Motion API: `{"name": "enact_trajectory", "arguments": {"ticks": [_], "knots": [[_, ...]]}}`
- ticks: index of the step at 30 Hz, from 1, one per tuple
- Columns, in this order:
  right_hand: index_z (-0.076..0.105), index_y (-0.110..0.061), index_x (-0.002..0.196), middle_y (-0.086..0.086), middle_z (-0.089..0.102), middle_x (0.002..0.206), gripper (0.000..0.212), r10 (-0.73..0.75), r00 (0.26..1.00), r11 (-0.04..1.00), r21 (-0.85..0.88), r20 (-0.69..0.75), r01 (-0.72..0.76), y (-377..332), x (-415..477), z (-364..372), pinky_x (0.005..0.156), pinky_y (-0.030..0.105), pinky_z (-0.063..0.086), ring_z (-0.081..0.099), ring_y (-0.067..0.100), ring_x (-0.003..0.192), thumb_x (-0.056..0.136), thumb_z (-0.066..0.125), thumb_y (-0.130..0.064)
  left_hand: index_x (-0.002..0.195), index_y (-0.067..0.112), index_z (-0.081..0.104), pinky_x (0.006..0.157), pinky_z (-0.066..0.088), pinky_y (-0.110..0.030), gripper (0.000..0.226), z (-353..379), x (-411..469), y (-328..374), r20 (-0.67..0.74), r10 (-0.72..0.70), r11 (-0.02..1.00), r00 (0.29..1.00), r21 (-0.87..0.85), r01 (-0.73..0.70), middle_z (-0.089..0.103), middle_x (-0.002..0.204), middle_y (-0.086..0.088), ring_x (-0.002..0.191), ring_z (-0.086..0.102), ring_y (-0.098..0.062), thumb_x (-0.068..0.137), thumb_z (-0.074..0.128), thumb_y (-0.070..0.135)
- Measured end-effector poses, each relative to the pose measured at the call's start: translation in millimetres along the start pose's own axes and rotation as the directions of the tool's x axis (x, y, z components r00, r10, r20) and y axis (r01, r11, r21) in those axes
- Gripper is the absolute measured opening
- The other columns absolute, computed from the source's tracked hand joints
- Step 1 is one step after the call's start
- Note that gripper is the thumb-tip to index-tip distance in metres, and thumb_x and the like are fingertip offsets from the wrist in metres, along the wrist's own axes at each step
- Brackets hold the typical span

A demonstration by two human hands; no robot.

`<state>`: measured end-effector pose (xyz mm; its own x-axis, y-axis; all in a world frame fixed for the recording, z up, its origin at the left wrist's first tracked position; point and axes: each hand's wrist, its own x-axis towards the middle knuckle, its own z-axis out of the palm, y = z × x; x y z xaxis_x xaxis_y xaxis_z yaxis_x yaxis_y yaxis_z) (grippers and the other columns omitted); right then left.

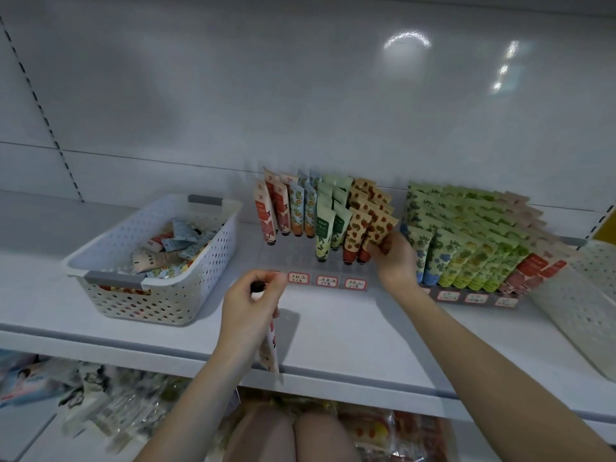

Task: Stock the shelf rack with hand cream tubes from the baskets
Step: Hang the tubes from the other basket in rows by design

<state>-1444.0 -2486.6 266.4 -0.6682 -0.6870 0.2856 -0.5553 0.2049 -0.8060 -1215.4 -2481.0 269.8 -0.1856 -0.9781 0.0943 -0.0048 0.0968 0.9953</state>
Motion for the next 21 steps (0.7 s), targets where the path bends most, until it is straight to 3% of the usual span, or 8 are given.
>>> {"name": "enact_trajectory", "arguments": {"ticks": [2, 12, 21], "knots": [[0.054, 0.004, 0.104, 0.014, 0.059, 0.095, 0.017, 0.009, 1.0, 0.999, -0.031, 0.022, -0.008, -1.3, 0.9, 1.5, 0.066, 0.025, 0.034, 0.053, 0.023, 0.086, 0.092, 0.054, -0.008, 0.084, 0.014, 0.062, 0.05, 0.044, -0.016, 0.01, 0.1, 0.7, -1.3, 0.001, -0.007, 1.0, 1.0, -0.001, 0.007, 0.056, 0.071, -0.003, 0.058, 0.053, -0.015, 0.088, 0.061, 0.023], [0.053, 0.005, 0.105, 0.02, 0.062, 0.103, 0.02, 0.006, 0.997, 0.992, -0.13, 0.077, 0.004, -5.0, 2.6, -1.3, 0.068, 0.028, 0.036, 0.058, 0.03, 0.093, 0.094, 0.052, -0.012, 0.085, 0.011, 0.062, 0.048, 0.045, -0.012, 0.01, 2.9, 3.0, -6.3, 0.006, -0.002, 1.0, 1.0, -0.004, 0.002, 0.056, 0.073, -0.005, 0.057, 0.052, -0.015, 0.088, 0.061, 0.021], [0.052, 0.003, 0.107, 0.016, 0.061, 0.105, 0.017, 0.001, 0.996, 0.978, -0.206, 0.086, 0.016, -9.5, -0.8, -0.9, 0.068, 0.027, 0.035, 0.049, 0.02, 0.081, 0.096, 0.046, -0.007, 0.084, 0.013, 0.062, 0.055, 0.044, -0.022, 0.01, 0.9, 1.1, -1.5, 0.002, -0.006, 1.0, 1.0, 0.004, 0.006, 0.056, 0.068, -0.004, 0.061, 0.053, -0.017, 0.088, 0.061, 0.022]]}}
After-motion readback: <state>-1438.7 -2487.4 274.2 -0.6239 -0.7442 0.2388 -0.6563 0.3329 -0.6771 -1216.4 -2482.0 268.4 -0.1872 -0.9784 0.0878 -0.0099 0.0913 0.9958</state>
